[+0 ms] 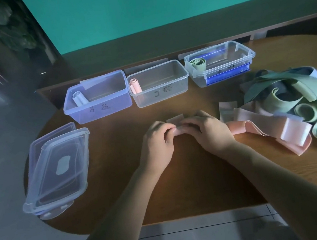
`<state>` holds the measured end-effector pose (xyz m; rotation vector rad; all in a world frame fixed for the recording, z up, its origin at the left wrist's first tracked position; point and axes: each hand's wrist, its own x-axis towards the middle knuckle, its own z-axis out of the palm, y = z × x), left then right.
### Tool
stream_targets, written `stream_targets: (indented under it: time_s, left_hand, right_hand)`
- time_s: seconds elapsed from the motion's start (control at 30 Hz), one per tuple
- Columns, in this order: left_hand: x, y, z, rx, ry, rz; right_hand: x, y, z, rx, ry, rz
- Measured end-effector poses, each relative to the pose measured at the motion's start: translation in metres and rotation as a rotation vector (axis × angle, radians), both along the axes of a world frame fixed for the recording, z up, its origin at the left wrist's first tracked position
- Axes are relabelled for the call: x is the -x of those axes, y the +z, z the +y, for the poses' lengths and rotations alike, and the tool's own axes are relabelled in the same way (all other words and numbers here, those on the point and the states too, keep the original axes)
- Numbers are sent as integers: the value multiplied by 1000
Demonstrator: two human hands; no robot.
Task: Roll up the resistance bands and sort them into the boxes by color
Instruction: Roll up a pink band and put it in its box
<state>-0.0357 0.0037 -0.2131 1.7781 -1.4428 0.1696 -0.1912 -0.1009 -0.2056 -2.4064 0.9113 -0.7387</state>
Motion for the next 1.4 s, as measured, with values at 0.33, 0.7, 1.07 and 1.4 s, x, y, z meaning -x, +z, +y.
stream_targets:
  time_s: [0.33,0.7,1.07,1.4]
  left_hand:
    - [4,4,0,-145,63,41]
    - [5,11,-1,-79,-16,-48]
    - [-8,10,-21,-212,57,-23]
    - [-24,11,-40,-255,31,32]
  right_hand:
    - [2,5,3,-78,-25,28]
    - [-6,10,6,-52,-92,74]
    - [-18,10,-9,-38,-106,132]
    - [-32,7,-26,-38,-107,182]
